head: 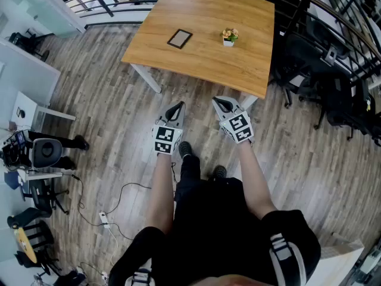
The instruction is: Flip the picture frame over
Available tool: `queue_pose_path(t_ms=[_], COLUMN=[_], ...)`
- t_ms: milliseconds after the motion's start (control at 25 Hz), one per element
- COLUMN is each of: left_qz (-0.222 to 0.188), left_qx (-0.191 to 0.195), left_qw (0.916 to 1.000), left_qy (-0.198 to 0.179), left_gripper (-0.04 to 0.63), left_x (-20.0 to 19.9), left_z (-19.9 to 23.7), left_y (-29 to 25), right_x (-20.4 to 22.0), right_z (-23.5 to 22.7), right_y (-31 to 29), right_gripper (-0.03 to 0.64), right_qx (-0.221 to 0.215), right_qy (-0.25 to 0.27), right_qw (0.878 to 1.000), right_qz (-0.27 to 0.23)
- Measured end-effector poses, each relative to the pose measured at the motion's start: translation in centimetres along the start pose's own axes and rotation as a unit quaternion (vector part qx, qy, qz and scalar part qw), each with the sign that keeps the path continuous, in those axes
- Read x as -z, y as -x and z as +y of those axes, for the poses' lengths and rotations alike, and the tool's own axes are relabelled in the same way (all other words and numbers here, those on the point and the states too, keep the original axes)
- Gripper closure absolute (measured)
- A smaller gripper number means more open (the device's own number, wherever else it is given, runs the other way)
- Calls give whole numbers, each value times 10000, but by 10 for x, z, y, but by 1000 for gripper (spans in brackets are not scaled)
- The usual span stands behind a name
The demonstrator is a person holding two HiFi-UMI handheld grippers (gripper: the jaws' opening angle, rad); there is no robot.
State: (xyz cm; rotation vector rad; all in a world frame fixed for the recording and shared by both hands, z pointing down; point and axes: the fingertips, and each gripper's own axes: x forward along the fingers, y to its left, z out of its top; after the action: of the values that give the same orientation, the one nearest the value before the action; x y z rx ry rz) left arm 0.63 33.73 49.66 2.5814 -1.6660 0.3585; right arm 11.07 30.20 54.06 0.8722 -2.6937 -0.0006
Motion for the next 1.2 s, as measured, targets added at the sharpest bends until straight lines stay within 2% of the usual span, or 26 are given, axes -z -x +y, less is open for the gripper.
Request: queue_pose_path(t_ms=[160,360,720,880,1040,1200], left_qz=[-21,-205,-131,-124,23,42], left_qx=[-85,-493,-301,-315,-211,-118], left_qw=[9999,9974,9970,9974,9992,9992], left_qy=[66,479,698,633,350,376], left_gripper=[571,571,569,569,569,568], left_x=[-3,-9,3,3,5,11], left_z=[-14,-6,-24,-32,-44,-55], left_y=[27,49,51,51,48,43], right_x=[-13,-26,-13,-6,-6,3], right_z=[12,25,25,28,27,31], right_y=[20,28,38,45,50,51], right_gripper=[611,611,610,609,608,556], right_qx=[10,-135,-17,-76,-100,-204], right_qy=[-45,53,-145,-195,-215,-132], right_qw=[9998,9996,9996,9996,9995,9997], right_qz=[-175,-259,-221,-197,-207,-72])
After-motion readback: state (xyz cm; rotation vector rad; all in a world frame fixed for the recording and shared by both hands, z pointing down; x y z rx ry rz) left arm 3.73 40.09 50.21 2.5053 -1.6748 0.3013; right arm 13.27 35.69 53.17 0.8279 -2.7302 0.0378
